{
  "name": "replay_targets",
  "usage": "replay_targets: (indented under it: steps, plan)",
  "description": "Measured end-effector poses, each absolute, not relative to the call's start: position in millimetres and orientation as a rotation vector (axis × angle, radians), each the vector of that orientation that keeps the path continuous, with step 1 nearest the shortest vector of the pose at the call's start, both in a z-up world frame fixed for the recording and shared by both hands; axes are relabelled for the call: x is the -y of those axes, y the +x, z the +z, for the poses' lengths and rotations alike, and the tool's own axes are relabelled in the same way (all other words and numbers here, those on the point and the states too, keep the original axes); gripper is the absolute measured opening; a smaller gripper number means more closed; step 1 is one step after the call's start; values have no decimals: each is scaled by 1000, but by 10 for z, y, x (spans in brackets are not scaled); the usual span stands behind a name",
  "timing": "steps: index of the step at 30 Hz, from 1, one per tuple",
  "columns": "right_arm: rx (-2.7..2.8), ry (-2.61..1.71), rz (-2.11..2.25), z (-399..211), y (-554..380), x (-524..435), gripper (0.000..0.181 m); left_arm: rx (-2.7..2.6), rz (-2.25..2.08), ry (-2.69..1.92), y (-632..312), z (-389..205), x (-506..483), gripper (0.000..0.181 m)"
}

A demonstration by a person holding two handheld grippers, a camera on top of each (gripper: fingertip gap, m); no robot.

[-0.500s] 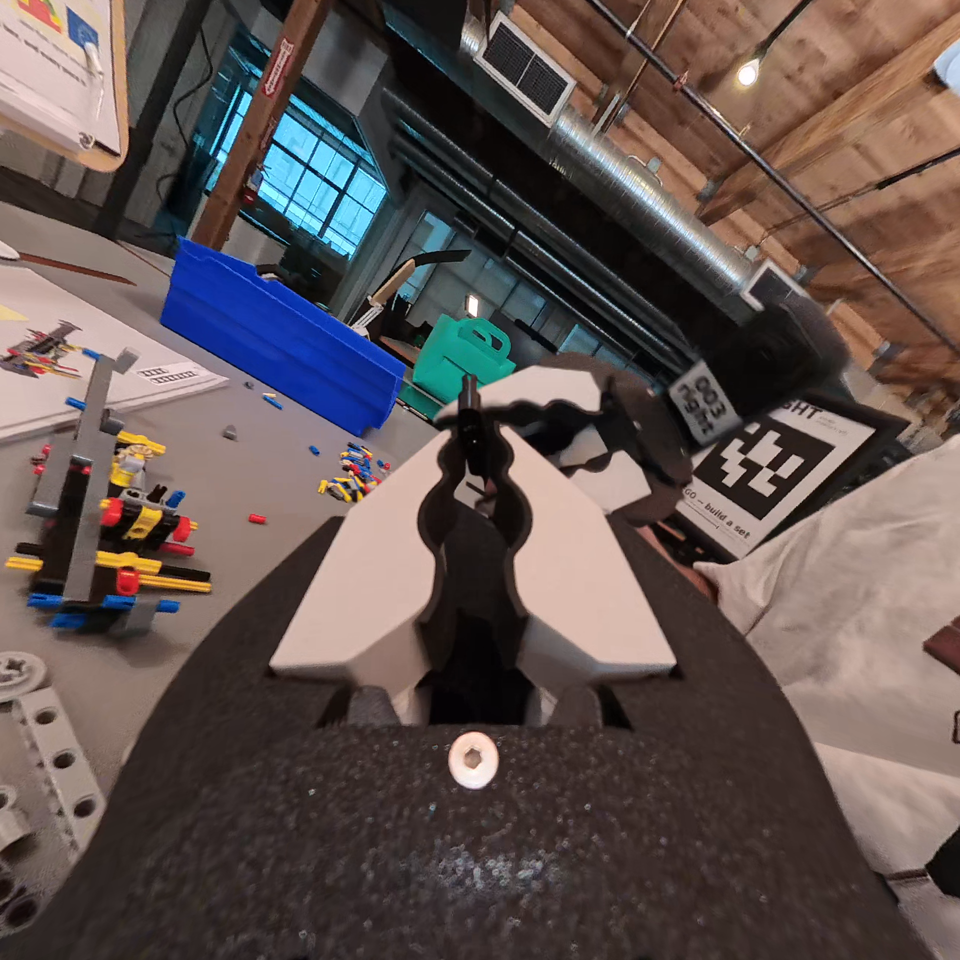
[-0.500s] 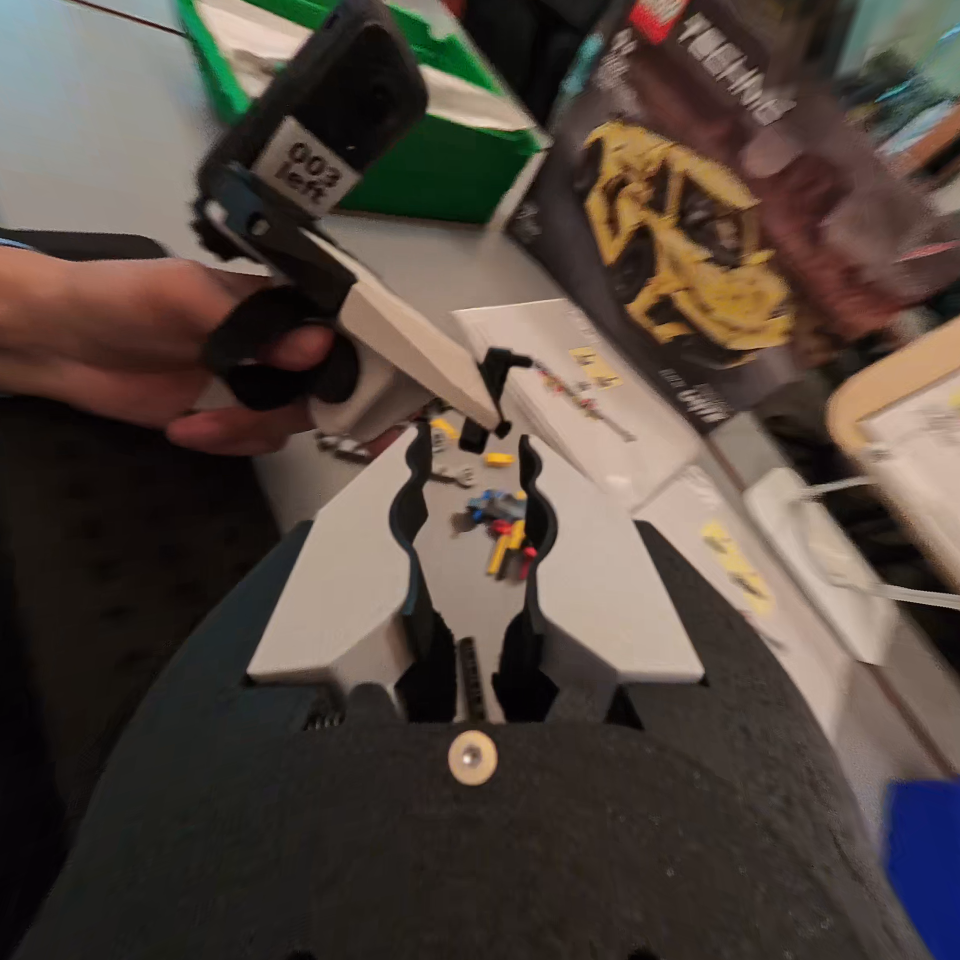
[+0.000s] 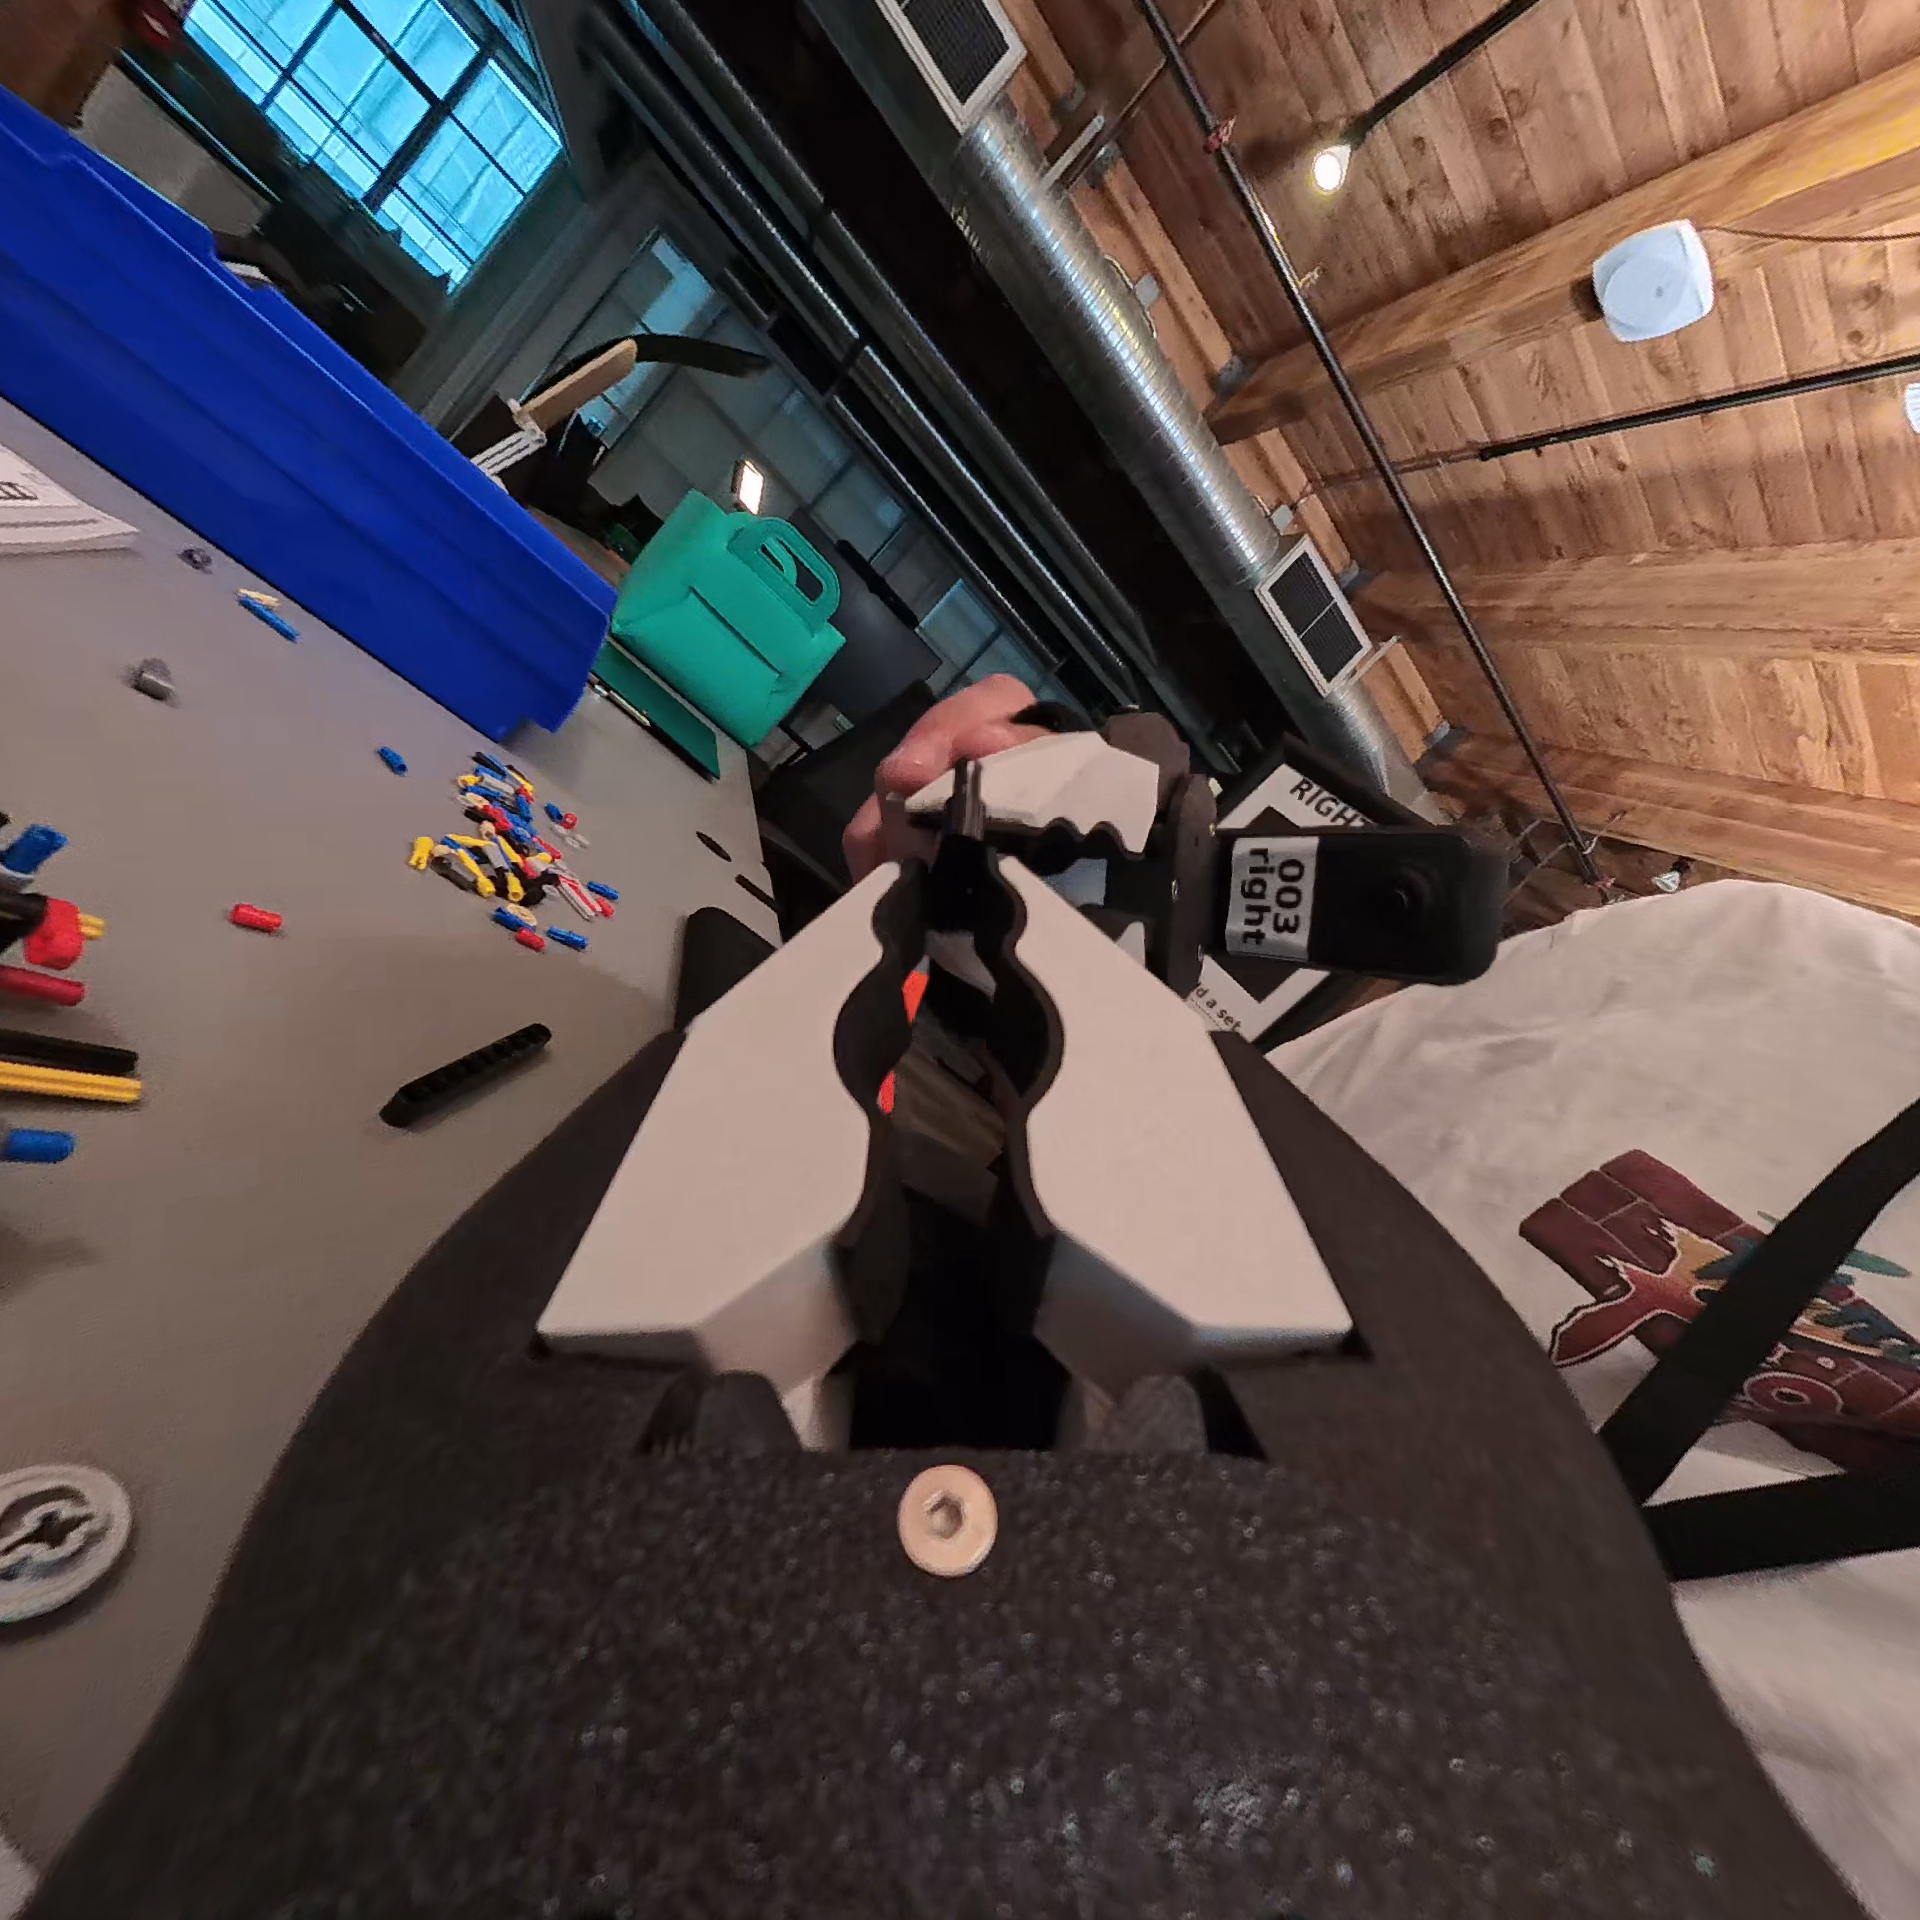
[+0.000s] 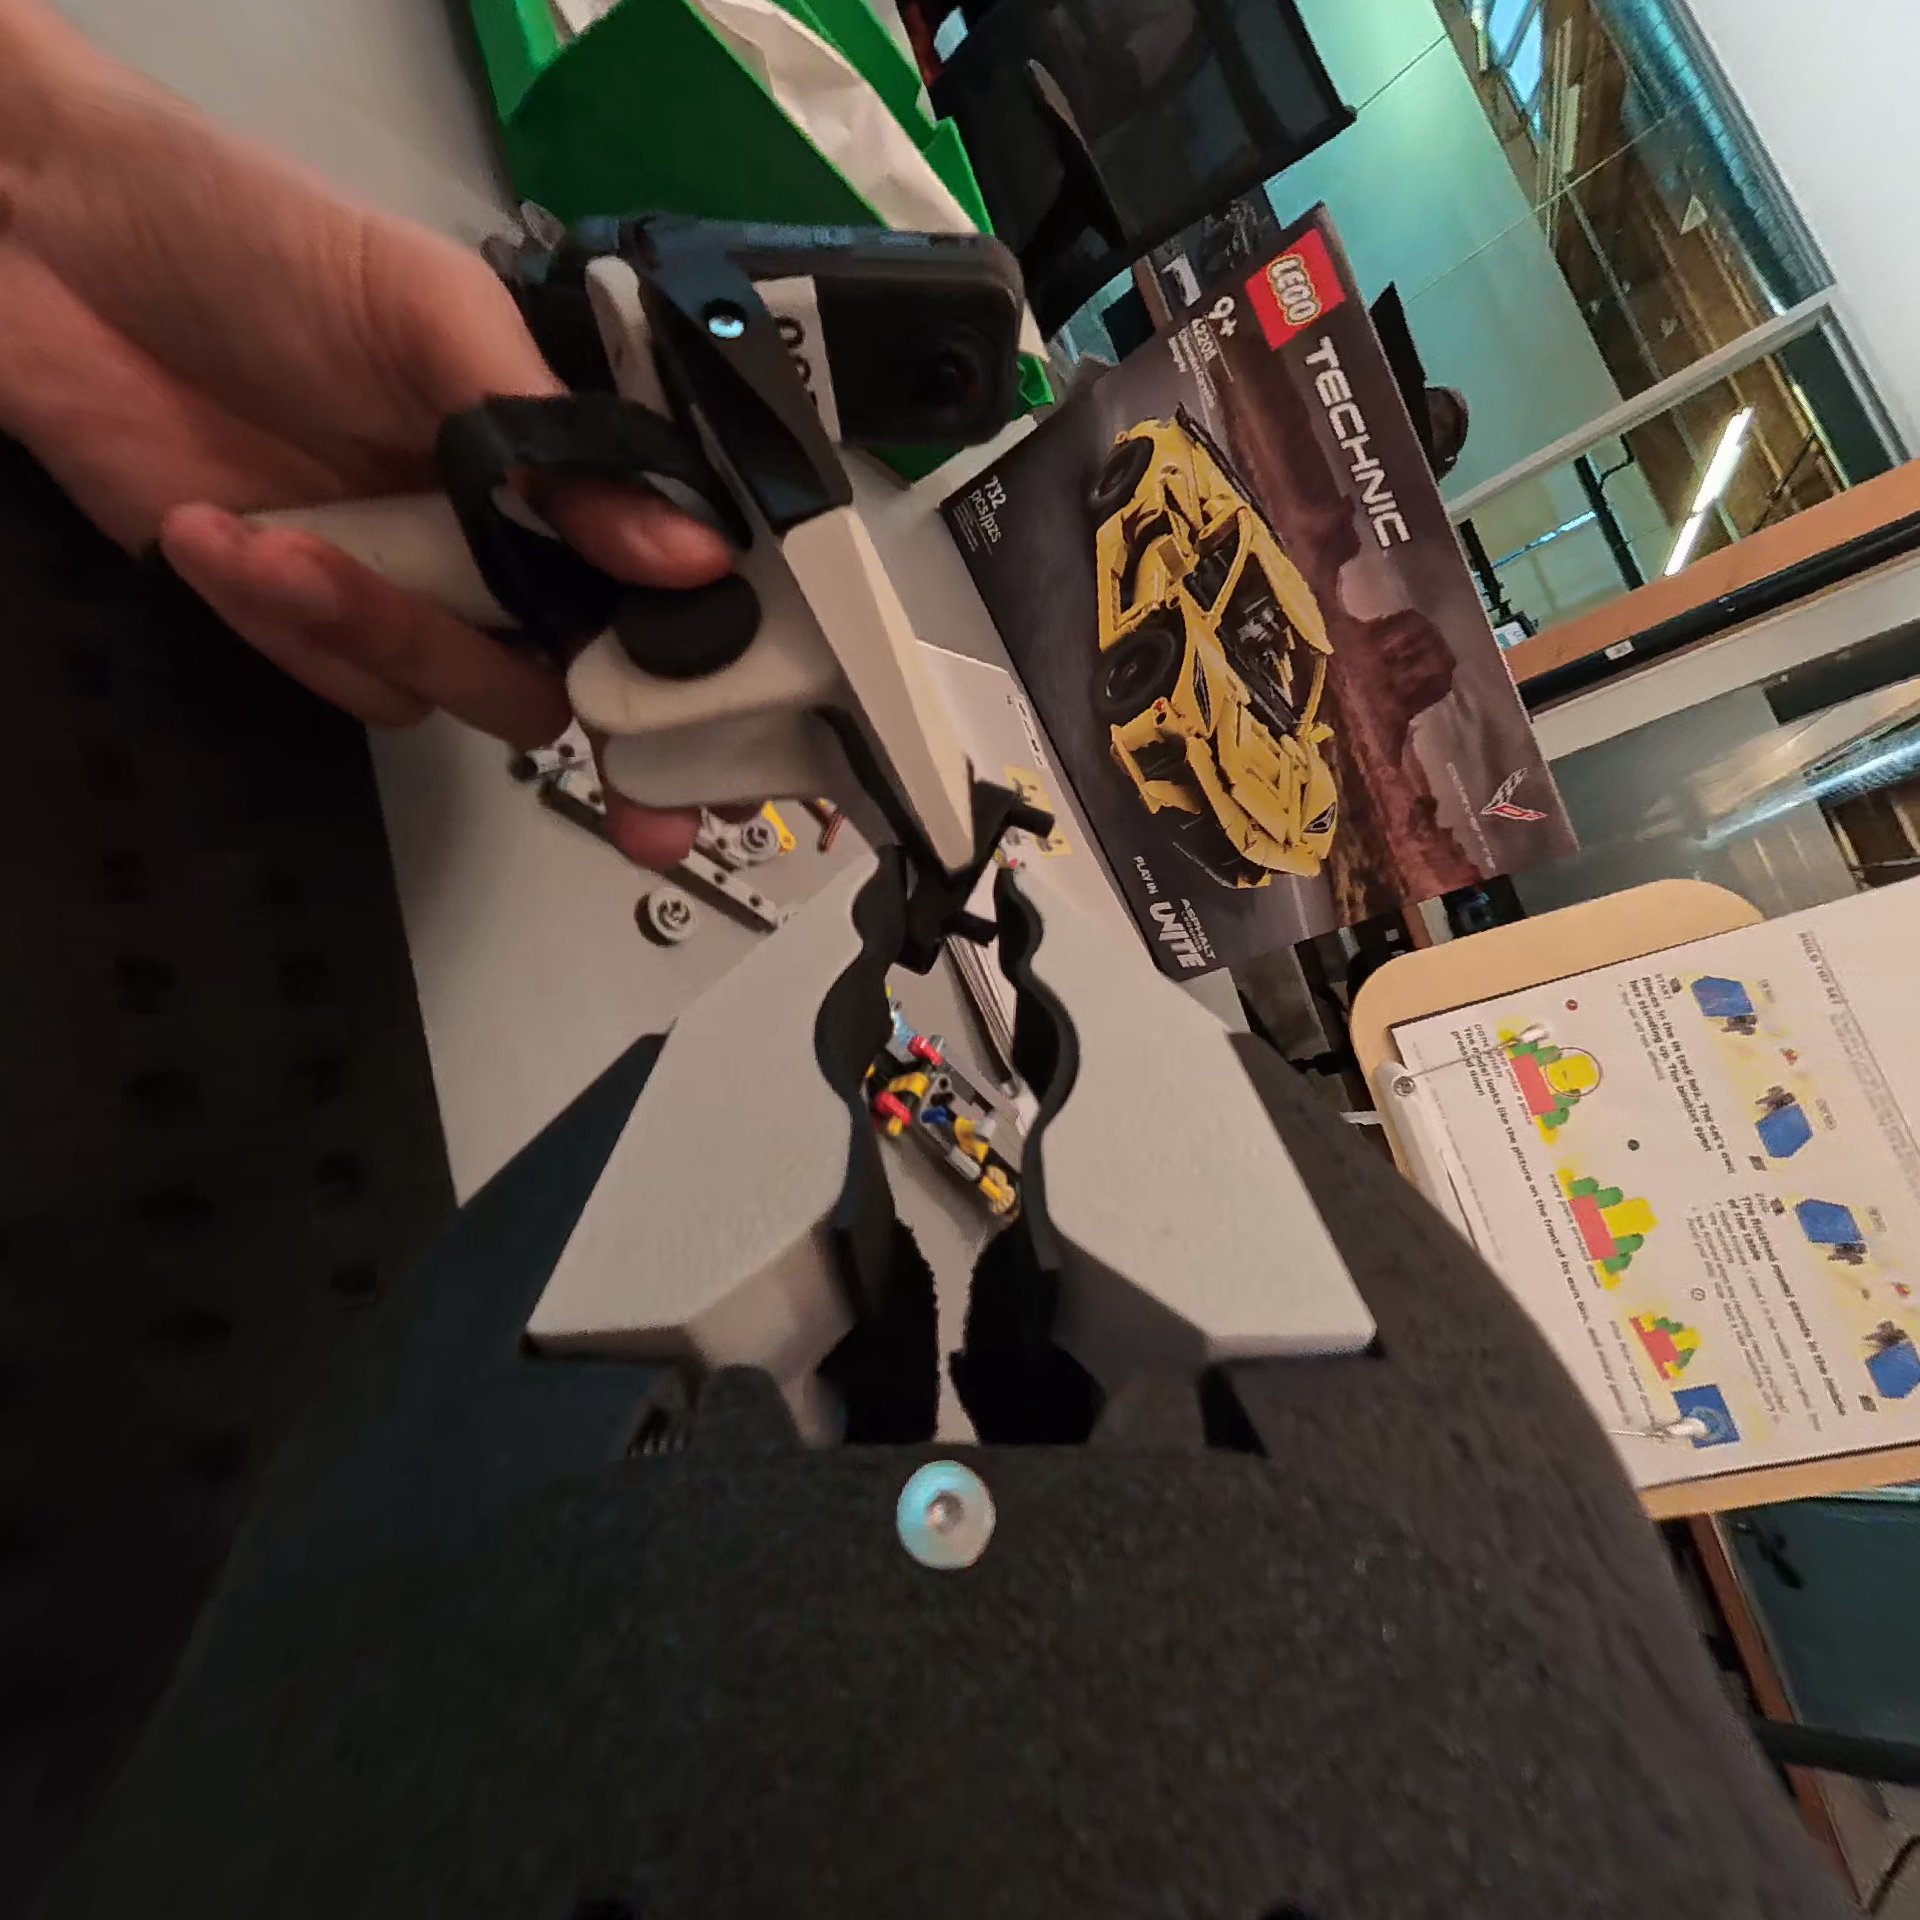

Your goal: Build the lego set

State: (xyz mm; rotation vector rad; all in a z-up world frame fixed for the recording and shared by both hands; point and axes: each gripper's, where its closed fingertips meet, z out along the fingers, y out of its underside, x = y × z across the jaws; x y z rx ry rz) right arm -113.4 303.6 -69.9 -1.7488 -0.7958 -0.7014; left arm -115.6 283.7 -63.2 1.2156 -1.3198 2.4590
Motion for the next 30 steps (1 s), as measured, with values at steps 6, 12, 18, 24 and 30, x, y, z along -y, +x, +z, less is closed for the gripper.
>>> replay_targets:
  steps: [6,12,18,24,30]
  plan:
    - [872,-1802,-636,-705,-1080,-2947,16,1380,2444,1211,-1159,-648,-2788,5]
    - [877,-1812,-578,-672,-1085,-2952,16,1461,2475,1276,-1120,-668,-2793,11]
    - [910,-1813,-568,-742,-1128,-2969,16,1479,2454,1275,-1133,-681,-2775,6]
    - [926,-1813,-506,-717,-1169,-2952,15,1581,2496,1267,-1167,-661,-2760,5]
    - [924,-1831,-475,-734,-1156,-2991,14,1558,2523,1307,-1139,-658,-2819,6]
